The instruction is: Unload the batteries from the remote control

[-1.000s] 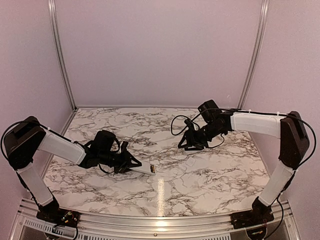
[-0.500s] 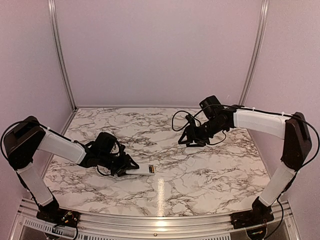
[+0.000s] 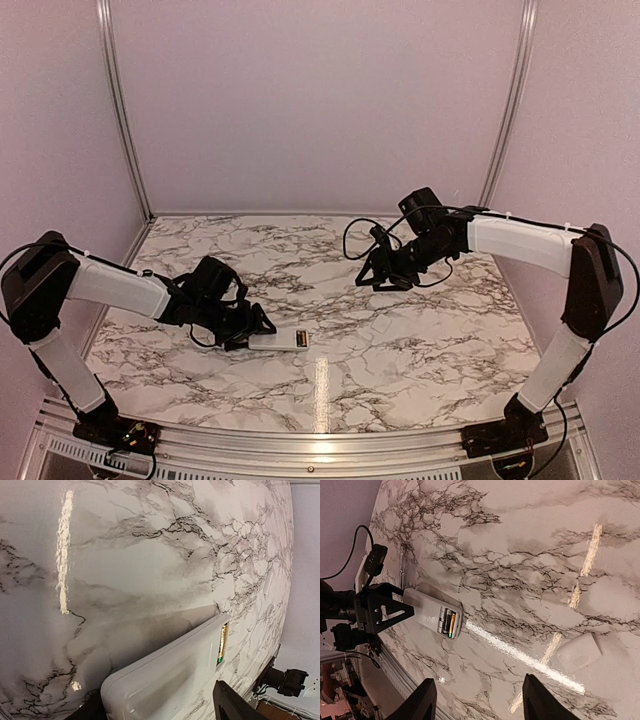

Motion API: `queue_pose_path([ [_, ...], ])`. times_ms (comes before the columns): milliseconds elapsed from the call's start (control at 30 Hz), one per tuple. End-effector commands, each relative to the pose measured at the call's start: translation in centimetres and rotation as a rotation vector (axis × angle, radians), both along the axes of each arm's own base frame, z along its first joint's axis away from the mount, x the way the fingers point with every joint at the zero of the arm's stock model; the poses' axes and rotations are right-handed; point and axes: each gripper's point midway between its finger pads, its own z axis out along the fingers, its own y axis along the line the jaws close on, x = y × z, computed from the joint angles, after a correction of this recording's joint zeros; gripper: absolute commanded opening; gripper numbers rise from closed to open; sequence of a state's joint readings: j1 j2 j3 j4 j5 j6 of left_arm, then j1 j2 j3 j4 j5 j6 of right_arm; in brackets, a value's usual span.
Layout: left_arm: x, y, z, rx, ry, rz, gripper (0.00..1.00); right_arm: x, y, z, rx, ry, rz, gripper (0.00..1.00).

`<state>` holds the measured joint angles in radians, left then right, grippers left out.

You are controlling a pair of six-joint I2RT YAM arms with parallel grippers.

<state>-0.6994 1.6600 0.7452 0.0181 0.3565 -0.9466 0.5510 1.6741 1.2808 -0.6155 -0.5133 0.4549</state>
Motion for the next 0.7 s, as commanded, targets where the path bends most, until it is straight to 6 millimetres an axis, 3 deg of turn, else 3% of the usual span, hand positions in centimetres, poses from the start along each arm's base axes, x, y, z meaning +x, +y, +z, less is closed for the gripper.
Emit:
queue_pose_path([
  [0,-0.6,2.1,-1.2,0.142,0.023,-0.012,0.69,0.7,0.1,0.6,-0.014,-0.021,0.009,0.57],
  [567,0.6,4.5,1.9,0.315,-0.063,-0.026,0.71,0.8,-0.6,0.4,-0.066,-0.041,0.019,0.59],
  [667,0.7,5.3,2.5,0.35,-0.085,-0.009,0.71,0.8,-0.7,0.3,-0.072,-0.044,0.021,0.65],
])
